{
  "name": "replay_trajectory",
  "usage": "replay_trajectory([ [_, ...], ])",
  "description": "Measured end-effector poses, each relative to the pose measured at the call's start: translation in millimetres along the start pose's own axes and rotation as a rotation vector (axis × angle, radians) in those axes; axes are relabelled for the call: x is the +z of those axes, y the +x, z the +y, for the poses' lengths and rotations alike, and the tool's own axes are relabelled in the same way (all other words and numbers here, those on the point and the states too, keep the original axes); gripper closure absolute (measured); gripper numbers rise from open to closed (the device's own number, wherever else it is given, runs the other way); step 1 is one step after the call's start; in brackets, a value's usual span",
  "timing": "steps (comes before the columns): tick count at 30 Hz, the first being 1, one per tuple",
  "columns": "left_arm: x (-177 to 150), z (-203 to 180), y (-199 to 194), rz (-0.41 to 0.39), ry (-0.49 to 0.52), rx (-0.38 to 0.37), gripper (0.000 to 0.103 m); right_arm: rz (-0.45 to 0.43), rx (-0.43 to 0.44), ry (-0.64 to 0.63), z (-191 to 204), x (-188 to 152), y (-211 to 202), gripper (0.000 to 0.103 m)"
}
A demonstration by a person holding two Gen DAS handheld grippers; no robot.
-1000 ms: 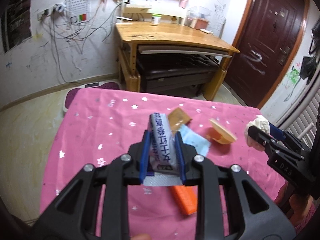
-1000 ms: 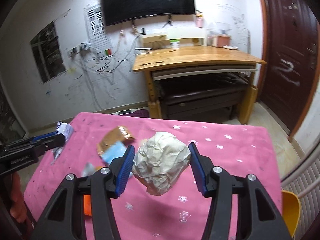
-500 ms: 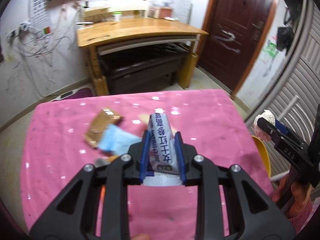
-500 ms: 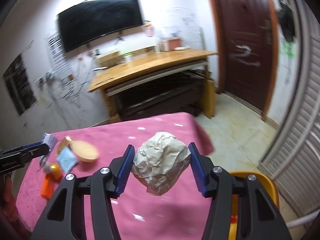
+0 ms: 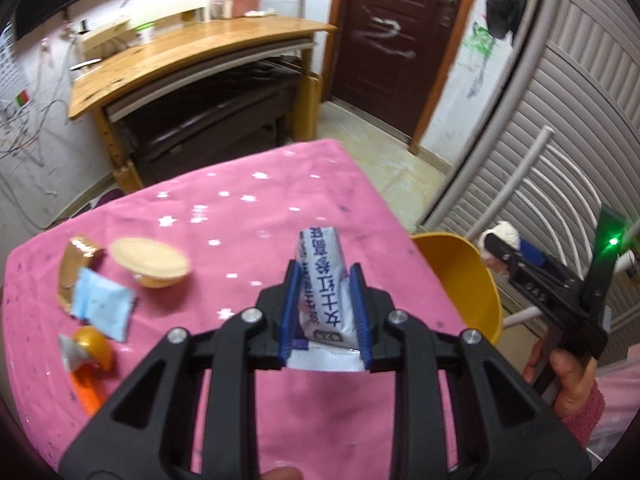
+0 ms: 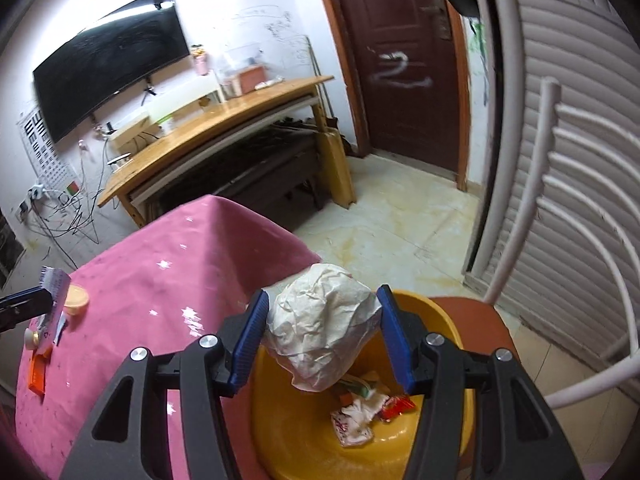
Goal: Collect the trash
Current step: 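Carry the paper ball over the yellow bin and open the right gripper, then lower the blue-white tube into the yellow bin and open the left gripper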
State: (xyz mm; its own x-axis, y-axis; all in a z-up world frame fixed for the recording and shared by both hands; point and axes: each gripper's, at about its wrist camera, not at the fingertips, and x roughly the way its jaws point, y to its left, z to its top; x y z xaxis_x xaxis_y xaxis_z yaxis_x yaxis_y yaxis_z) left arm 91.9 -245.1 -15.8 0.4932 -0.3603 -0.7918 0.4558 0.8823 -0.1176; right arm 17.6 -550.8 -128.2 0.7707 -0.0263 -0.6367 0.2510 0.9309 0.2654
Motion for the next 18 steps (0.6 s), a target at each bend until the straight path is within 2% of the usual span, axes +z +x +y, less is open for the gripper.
replay_trajectory([
  [6, 8, -45, 12, 0.003, 0.060, -0.047, 0.079, 0.043, -0.005, 0.031, -22, -13, 12, 0.053],
  [13, 16, -91, 26, 0.005, 0.115, -0.063, 0.079, 0.069, 0.015, 0.077, -38, -17, 20, 0.051],
  [15, 17, -99, 27, 0.006, 0.135, -0.043, 0.079, 0.071, 0.020, 0.089, -43, -18, 18, 0.049],
  [18, 16, -100, 25, -0.017, 0.159, 0.035, 0.079, 0.066, 0.029, 0.104, -48, -17, 17, 0.046],
])
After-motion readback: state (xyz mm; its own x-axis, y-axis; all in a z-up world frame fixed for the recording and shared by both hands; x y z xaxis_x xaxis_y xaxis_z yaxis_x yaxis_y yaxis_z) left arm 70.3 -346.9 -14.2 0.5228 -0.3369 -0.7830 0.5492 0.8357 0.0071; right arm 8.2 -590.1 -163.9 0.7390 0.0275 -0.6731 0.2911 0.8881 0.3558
